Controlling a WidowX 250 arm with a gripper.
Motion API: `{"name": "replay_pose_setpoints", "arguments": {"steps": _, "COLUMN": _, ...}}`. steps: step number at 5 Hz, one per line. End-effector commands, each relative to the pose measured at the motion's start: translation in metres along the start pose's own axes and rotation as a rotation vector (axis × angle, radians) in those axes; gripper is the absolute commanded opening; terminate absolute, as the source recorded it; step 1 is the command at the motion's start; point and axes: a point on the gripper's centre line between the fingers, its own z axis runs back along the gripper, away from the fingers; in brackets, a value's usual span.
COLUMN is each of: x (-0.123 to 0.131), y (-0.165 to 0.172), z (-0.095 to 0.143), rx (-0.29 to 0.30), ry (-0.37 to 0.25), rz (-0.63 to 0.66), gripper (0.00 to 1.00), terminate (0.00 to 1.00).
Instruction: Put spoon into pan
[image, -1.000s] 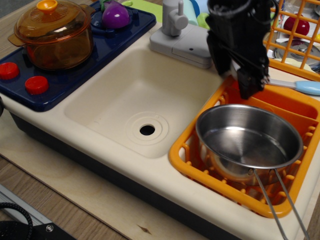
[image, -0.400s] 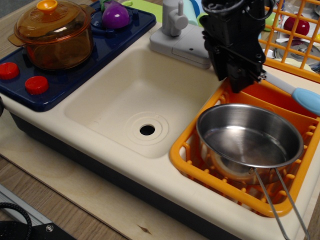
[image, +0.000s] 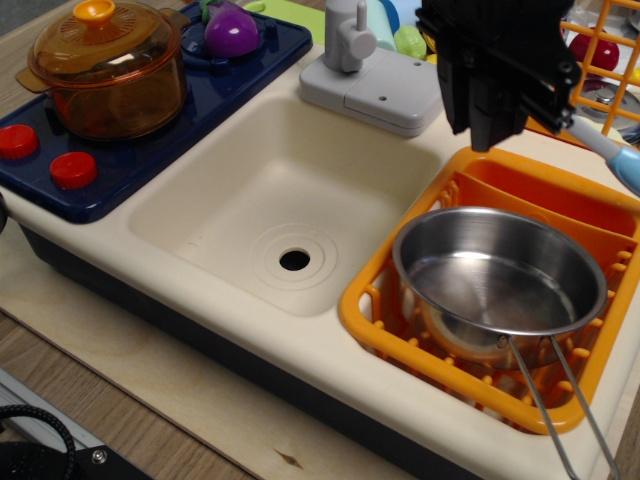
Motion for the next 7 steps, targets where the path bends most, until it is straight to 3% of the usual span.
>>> {"name": "replay_pose_setpoints", "arguments": {"steps": 1, "x": -0.015, "y": -0.007, "z": 0.020, "rx": -0.026, "ry": -0.068, "rz": 0.060, "gripper": 0.00, "terminate": 0.00}}
{"name": "replay_pose_setpoints", "arguments": {"steps": 2, "x": -0.030, "y": -0.012, "z": 0.019, "rx": -0.075, "ry": -0.079, "rz": 0.081, "gripper": 0.00, "terminate": 0.00}}
{"name": "replay_pose_setpoints", "arguments": {"steps": 3, "x": -0.043, "y": -0.018, "z": 0.018, "rx": -0.081, "ry": -0.078, "rz": 0.086, "gripper": 0.00, "terminate": 0.00}}
{"name": "replay_pose_setpoints", "arguments": {"steps": 4, "x": -0.052, "y": -0.021, "z": 0.007, "rx": -0.131, "ry": -0.131, "rz": 0.073, "gripper": 1.00, "terminate": 0.00}}
{"name": "replay_pose_setpoints", "arguments": {"steps": 5, "x": -0.057, "y": -0.020, "z": -0.005, "rx": -0.166, "ry": -0.185, "rz": 0.070, "gripper": 1.00, "terminate": 0.00}}
{"name": "replay_pose_setpoints", "arguments": {"steps": 6, "x": -0.057, "y": -0.020, "z": -0.005, "rx": -0.166, "ry": -0.185, "rz": 0.070, "gripper": 1.00, "terminate": 0.00}}
{"name": "replay_pose_setpoints", "arguments": {"steps": 7, "x": -0.057, "y": -0.020, "z": -0.005, "rx": -0.166, "ry": -0.185, "rz": 0.070, "gripper": 1.00, "terminate": 1.00}}
